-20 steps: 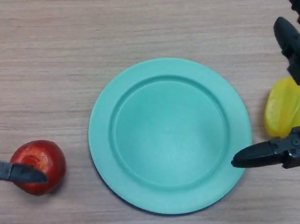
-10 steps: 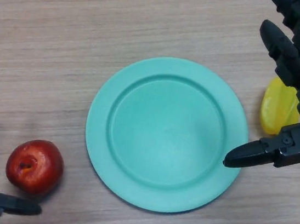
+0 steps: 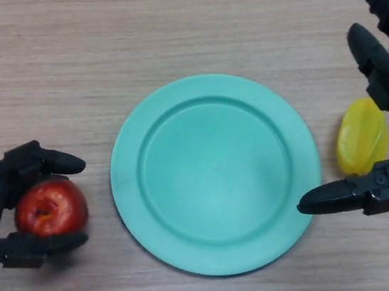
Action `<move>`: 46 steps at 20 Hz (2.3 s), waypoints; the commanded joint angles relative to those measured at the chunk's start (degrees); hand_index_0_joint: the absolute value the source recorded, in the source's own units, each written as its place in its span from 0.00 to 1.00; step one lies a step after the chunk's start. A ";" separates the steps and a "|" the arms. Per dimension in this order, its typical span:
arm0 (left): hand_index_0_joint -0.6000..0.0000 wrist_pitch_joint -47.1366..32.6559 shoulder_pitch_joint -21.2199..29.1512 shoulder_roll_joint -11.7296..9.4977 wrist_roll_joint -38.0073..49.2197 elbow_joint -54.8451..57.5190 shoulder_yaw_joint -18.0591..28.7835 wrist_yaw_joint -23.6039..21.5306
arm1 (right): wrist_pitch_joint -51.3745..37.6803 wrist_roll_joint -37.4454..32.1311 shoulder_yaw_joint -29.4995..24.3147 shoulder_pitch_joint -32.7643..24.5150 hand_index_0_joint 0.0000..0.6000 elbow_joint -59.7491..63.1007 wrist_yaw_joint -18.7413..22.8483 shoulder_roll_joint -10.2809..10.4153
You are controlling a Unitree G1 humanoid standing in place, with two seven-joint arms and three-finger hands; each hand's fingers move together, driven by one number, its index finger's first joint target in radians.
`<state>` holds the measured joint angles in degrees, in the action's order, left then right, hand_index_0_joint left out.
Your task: Pick up the red apple and place it on the plate
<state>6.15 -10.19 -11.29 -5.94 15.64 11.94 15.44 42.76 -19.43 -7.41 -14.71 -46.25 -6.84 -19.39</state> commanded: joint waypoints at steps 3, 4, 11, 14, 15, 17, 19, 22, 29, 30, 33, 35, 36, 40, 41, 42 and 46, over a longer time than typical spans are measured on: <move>0.00 -1.34 1.03 -2.22 -0.87 11.81 4.43 -3.87 | -4.91 -3.89 -6.58 -0.66 0.00 -4.62 1.52 -2.33; 0.00 -1.00 1.26 -2.17 -1.98 13.66 3.67 -3.79 | -4.84 -4.32 -6.90 -0.50 0.00 -4.91 1.53 -2.58; 0.00 -10.17 6.19 -4.53 -15.65 12.68 -11.73 3.05 | -5.94 -5.63 -7.91 0.79 0.00 -6.39 1.82 -3.37; 0.00 -16.92 9.58 -2.87 -16.02 8.22 -12.59 0.79 | -6.10 -6.24 -8.97 1.63 0.00 -6.74 1.51 -3.28; 0.00 -18.31 10.61 -2.35 -14.12 7.04 -12.89 -1.03 | -6.69 -6.15 -9.25 2.08 0.00 -6.69 1.44 -3.44; 0.17 -18.85 10.73 -1.77 -12.32 6.05 -12.80 -3.55 | -7.17 -6.12 -9.71 2.60 0.00 -6.68 1.15 -3.42; 0.58 -18.95 10.80 -1.89 -12.23 5.58 -13.05 -4.15 | -7.36 -6.15 -10.04 2.77 0.00 -6.70 1.04 -3.53; 1.00 -16.90 10.94 -2.06 -12.56 5.74 -13.32 -5.04 | -7.83 -5.84 -10.81 3.22 0.00 -6.77 0.58 -3.89; 1.00 -12.95 8.15 -2.25 -7.19 17.78 -11.86 -1.82 | -6.57 -4.94 -10.92 2.90 0.00 -7.52 0.02 -4.10; 1.00 -11.88 8.34 -2.30 -5.56 19.31 -10.63 -1.73 | -6.49 -4.89 -10.77 2.67 0.00 -7.45 0.13 -4.20; 1.00 -1.16 8.04 -2.76 8.06 29.54 -2.02 -0.86 | -6.28 -3.85 -8.98 2.49 0.00 -7.64 0.14 -3.61; 1.00 5.38 7.96 -3.02 14.39 33.33 2.68 -2.41 | -5.68 -4.63 -9.10 2.41 0.00 -7.66 0.00 -3.19; 1.00 6.55 7.73 -3.05 15.68 34.02 3.61 -2.78 | -5.79 -4.80 -9.19 2.46 0.00 -7.56 -0.04 -3.20; 1.00 8.48 7.22 -3.49 18.10 35.39 6.09 -2.68 | -6.36 -5.89 -9.81 2.62 0.00 -7.22 0.13 -3.41; 1.00 8.79 7.12 -3.62 18.49 35.63 6.69 -2.37 | -6.43 -6.14 -9.80 2.54 0.00 -7.12 0.38 -3.53; 1.00 8.86 7.15 -3.65 18.59 35.66 6.88 -2.26 | -6.44 -6.26 -9.75 2.51 0.00 -7.07 0.46 -3.56; 1.00 13.75 7.75 -4.51 21.05 39.35 9.19 -1.96 | -5.68 -7.82 -9.91 2.14 0.00 -7.16 1.29 -3.73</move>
<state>25.26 -3.28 -13.63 14.19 52.35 18.07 13.72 43.28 -24.20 -14.05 -10.51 -50.65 -6.17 -21.52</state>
